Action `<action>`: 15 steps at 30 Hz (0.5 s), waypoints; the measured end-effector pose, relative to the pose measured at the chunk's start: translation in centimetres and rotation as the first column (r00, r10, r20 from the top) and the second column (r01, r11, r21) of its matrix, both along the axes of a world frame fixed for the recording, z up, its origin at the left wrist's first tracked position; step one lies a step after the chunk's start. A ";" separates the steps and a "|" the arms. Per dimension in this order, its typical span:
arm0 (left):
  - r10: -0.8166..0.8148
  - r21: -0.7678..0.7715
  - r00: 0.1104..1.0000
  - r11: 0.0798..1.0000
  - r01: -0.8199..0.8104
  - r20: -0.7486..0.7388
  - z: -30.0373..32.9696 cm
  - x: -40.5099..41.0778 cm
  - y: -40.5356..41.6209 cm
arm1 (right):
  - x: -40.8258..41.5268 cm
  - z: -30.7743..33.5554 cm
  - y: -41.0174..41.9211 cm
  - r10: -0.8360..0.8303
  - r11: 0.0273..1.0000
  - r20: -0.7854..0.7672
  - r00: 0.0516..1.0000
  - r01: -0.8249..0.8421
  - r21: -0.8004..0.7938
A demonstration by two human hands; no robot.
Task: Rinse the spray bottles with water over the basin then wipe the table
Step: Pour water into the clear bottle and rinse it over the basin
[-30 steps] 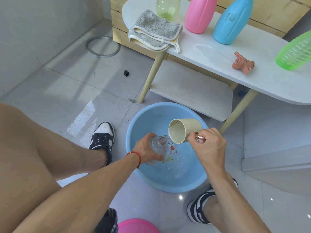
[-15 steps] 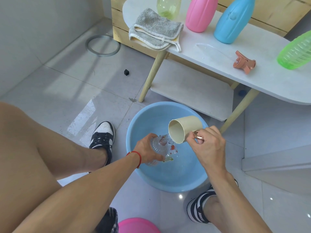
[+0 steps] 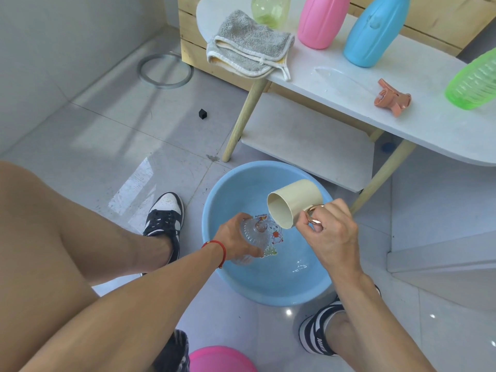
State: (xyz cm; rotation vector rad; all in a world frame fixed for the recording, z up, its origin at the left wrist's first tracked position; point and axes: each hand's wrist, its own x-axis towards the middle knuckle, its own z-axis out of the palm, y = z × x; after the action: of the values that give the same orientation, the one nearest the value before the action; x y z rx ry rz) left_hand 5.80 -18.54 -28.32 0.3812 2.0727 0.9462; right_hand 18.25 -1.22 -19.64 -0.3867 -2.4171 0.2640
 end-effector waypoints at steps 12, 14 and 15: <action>-0.010 -0.003 1.000 1.000 0.010 0.015 0.2 0.0 0.0 | -0.2 0.1 0.1 0.168 0.967 -0.022 0.986 -0.161 0.196; -0.014 -0.003 1.000 1.000 0.014 0.010 0.2 0.0 0.0 | -0.2 0.0 0.0 0.184 0.963 -0.017 0.983 -0.176 0.206; -0.018 -0.005 1.000 1.000 0.018 0.005 0.2 0.1 0.0 | -0.2 -0.1 0.1 0.192 0.960 -0.011 0.981 -0.185 0.210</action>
State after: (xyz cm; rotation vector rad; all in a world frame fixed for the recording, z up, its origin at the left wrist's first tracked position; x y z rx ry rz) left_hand 5.85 -18.58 -28.12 0.3933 2.0635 0.9304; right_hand 18.04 -1.15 -19.73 -0.0571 -2.4239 0.0969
